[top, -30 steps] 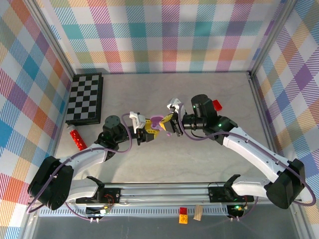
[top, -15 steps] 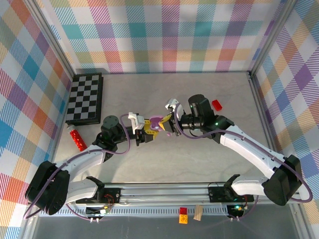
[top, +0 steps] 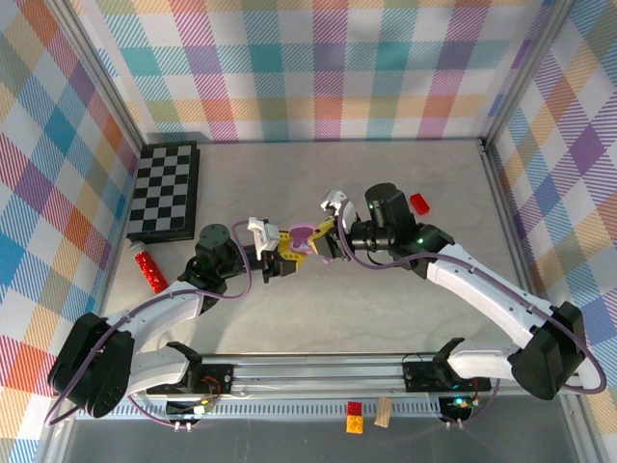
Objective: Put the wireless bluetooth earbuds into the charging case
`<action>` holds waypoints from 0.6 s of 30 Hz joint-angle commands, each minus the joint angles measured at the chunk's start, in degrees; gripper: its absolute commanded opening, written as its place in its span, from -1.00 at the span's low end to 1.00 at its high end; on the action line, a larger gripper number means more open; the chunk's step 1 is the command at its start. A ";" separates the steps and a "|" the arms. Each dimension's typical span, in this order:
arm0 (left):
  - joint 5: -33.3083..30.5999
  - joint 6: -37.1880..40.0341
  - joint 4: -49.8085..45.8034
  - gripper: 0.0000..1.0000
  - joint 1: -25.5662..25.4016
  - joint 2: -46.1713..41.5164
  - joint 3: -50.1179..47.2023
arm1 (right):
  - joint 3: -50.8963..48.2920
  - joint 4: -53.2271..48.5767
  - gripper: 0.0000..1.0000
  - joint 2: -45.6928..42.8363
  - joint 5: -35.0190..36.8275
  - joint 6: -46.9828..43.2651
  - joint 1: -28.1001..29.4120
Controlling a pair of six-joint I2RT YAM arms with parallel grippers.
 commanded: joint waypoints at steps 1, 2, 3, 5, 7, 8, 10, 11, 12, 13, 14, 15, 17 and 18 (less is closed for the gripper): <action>-0.16 1.24 0.67 -0.25 -0.54 -1.02 0.78 | -0.32 1.60 -0.41 -3.87 0.50 1.58 0.12; -0.29 1.24 0.90 -0.25 -0.53 -1.03 0.71 | -0.81 2.04 -0.40 -4.62 0.87 2.33 -0.11; -0.47 1.24 1.15 -0.25 -0.53 -0.97 0.57 | -1.47 2.84 -0.37 -5.39 1.05 3.22 -0.52; -0.93 1.32 1.25 -0.25 -0.38 -1.04 0.31 | -3.60 5.40 -0.33 -6.95 1.33 5.91 -2.06; -1.28 1.50 1.29 -0.25 -0.01 -1.31 0.12 | -6.21 8.11 -0.28 -8.40 2.22 9.41 -4.28; -1.30 1.42 1.38 -0.25 0.29 -1.42 -0.08 | -7.92 9.38 -0.24 -9.01 3.26 11.79 -5.84; -1.51 1.33 1.55 -0.25 0.68 -1.90 -0.44 | -10.61 11.23 -0.15 -9.38 5.19 16.65 -8.82; -1.56 1.25 1.56 -0.25 0.91 -2.24 -0.65 | -11.71 11.35 -0.10 -8.94 7.08 19.17 -10.16; -1.65 1.24 1.63 -0.25 1.11 -2.48 -0.84 | -12.35 11.02 -0.06 -8.13 7.92 20.84 -11.09; -1.70 1.17 1.64 -0.25 1.42 -2.77 -1.07 | -12.89 10.48 -0.02 -6.94 9.03 22.00 -11.54; -1.82 1.10 1.65 -0.25 1.69 -3.05 -1.35 | -13.29 9.77 0.01 -5.49 10.11 22.74 -11.59; -1.94 0.98 1.69 -0.25 1.97 -3.34 -1.53 | -13.37 9.33 0.02 -4.00 10.38 23.54 -11.59; -1.90 0.67 2.03 -0.25 2.76 -3.74 -2.12 | -13.14 8.67 0.06 0.08 8.87 24.04 -11.51; -1.91 0.42 2.37 -0.25 3.16 -3.99 -2.40 | -12.82 8.41 0.06 2.00 8.13 24.01 -11.51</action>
